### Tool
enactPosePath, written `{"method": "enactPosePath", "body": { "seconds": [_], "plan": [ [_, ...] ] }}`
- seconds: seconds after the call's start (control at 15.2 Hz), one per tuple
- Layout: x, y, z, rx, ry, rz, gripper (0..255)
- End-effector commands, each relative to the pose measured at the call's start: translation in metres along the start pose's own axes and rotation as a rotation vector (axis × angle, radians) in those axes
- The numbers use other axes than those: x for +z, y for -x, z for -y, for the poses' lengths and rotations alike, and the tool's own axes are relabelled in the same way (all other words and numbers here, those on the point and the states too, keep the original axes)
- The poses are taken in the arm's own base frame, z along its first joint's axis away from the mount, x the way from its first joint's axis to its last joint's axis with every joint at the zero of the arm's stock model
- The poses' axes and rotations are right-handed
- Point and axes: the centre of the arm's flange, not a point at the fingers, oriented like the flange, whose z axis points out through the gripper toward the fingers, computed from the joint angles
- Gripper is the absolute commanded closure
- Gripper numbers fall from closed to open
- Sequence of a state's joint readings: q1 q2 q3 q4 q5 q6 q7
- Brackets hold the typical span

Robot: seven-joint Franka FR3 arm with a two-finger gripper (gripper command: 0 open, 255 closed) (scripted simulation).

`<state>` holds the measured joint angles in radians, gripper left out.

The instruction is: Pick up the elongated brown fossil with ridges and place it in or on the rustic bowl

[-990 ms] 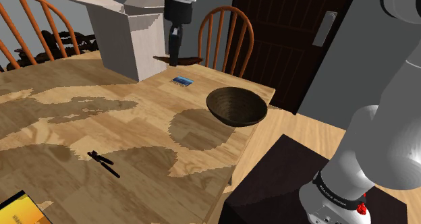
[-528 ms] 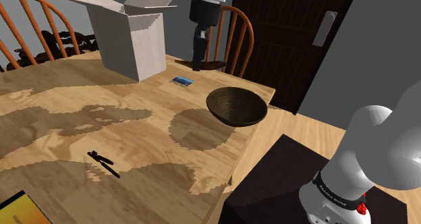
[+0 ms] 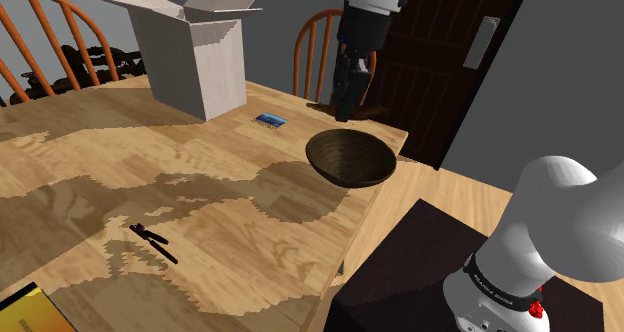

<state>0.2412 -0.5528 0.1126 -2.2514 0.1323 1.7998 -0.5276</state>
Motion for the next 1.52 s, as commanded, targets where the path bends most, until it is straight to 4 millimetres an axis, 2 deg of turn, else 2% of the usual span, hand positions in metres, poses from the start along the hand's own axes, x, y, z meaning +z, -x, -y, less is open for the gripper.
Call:
{"method": "enactPosePath", "body": {
  "seconds": [0.0,0.99,1.45],
  "plan": [
    [-0.005,0.02,0.012,0.0,0.0,0.0,255],
    [0.073,0.029,0.011,0.0,0.0,0.0,255],
    [0.073,0.029,0.011,0.0,0.0,0.0,255]
  ]
}}
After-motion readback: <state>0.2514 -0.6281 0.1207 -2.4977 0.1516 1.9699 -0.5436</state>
